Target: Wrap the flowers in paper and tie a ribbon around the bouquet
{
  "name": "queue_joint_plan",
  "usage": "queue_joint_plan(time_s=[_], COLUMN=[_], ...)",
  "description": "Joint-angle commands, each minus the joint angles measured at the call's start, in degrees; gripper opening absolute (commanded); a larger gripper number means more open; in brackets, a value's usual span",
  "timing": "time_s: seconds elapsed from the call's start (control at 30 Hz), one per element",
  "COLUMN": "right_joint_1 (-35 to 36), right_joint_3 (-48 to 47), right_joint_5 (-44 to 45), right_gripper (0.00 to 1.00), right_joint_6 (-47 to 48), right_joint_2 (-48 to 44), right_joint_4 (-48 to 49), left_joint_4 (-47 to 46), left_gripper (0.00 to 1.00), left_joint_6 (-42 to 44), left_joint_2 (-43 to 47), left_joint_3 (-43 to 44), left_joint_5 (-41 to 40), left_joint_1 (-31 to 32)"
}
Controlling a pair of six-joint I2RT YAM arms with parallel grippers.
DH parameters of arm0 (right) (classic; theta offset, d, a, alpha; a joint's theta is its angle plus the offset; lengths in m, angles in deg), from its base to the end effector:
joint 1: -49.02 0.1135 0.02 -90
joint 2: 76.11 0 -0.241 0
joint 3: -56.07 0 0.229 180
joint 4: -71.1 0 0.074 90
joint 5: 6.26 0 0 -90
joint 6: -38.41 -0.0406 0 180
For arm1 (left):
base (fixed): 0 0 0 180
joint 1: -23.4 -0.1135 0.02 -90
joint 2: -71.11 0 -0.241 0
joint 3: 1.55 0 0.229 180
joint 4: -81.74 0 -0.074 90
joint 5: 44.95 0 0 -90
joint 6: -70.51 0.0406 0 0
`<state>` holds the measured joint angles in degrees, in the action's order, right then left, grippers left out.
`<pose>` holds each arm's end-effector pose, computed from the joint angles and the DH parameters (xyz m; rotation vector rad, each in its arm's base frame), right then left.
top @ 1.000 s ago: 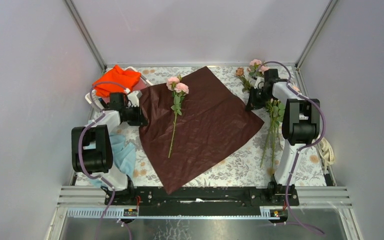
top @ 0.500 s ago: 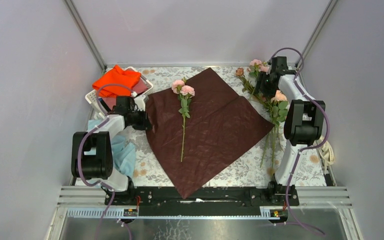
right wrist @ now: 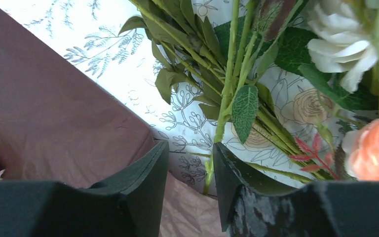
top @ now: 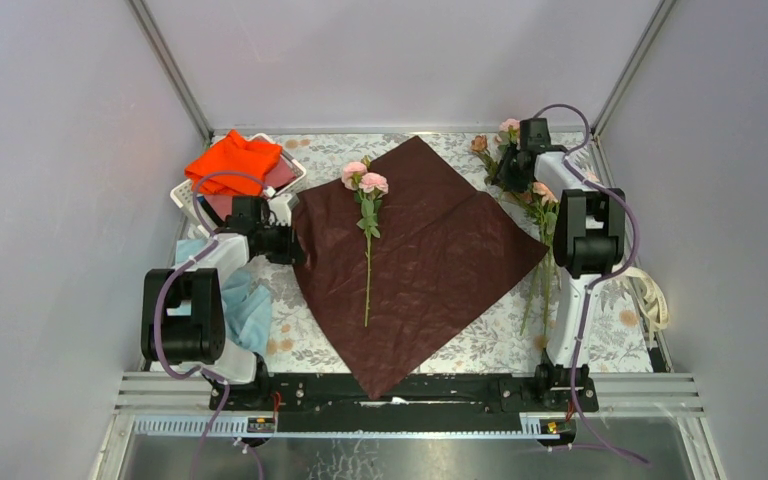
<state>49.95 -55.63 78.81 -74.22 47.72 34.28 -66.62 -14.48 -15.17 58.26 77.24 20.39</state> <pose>0.4531 0.0108 0.1793 0.4210 2.4054 0.2895 0.2674 -0.0076 0.1599 0.2472 2.4707 -0.6628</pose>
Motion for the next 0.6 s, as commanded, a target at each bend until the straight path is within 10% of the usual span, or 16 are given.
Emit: queue_joint_plan(time_s=[0.0, 0.57], right_joint_1=[1.0, 1.2], right_joint_3=[-1.2, -2.5], right_joint_5=[4.7, 15.2], right_gripper=[0.44, 0.54], right_joint_6=[-1.3, 4.3], right_joint_2=[2.5, -0.5], right_joint_4=[1.0, -3.7], left_joint_4=[-0.9, -1.7], left_gripper=[0.00, 0.00], left_joint_6=[0.2, -0.4], left_joint_2=[0.3, -0.5], left_joint_3=[-0.5, -0.3], left_joint_5=[1.9, 1.7], left_joint_1=[0.0, 0.5])
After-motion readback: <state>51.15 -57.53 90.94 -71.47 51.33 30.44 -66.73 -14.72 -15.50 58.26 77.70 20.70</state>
